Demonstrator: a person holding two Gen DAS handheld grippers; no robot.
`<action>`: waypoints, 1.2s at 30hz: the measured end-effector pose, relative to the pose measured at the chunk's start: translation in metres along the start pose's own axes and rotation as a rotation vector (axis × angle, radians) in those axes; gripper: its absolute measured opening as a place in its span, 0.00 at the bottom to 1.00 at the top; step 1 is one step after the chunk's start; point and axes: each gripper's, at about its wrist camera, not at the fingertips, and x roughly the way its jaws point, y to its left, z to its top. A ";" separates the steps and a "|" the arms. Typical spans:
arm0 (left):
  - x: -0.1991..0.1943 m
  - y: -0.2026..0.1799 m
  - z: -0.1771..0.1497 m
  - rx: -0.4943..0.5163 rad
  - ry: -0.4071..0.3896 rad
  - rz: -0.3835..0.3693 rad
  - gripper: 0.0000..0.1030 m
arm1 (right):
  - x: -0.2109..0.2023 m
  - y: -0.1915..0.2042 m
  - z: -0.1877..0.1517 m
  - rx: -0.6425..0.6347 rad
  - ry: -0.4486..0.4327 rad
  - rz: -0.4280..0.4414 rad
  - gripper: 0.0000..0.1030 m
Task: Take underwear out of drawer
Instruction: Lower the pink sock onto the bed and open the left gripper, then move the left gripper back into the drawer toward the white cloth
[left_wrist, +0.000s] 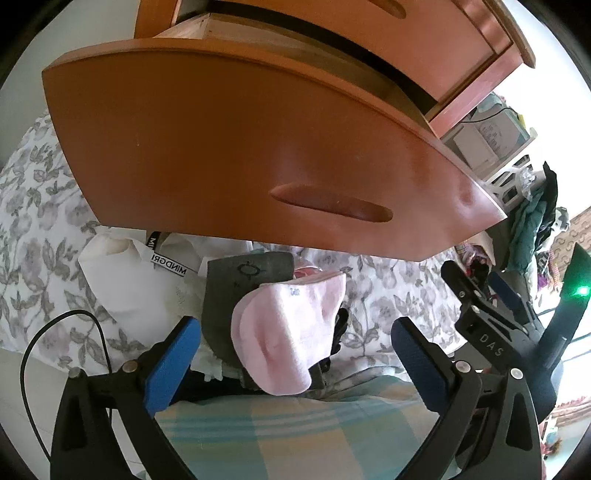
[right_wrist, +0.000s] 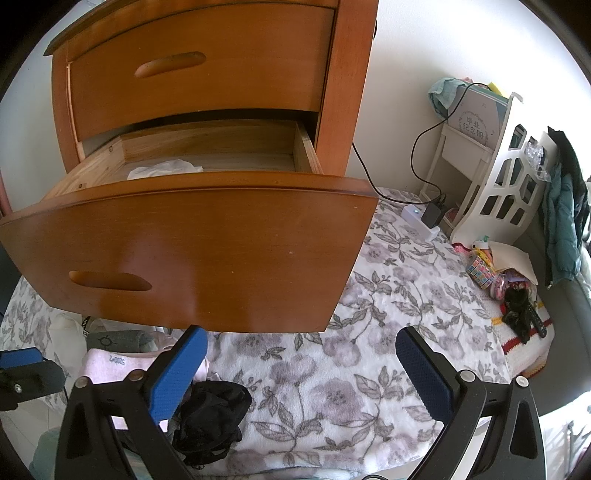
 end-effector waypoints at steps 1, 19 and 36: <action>-0.002 -0.001 0.000 0.002 -0.002 -0.002 1.00 | 0.000 0.000 0.000 0.000 0.001 0.000 1.00; -0.064 -0.022 0.019 0.044 -0.223 -0.090 1.00 | 0.000 0.000 -0.001 0.001 0.000 0.001 1.00; -0.105 -0.024 0.071 0.093 -0.361 -0.057 1.00 | 0.001 0.001 0.001 0.000 0.006 0.005 1.00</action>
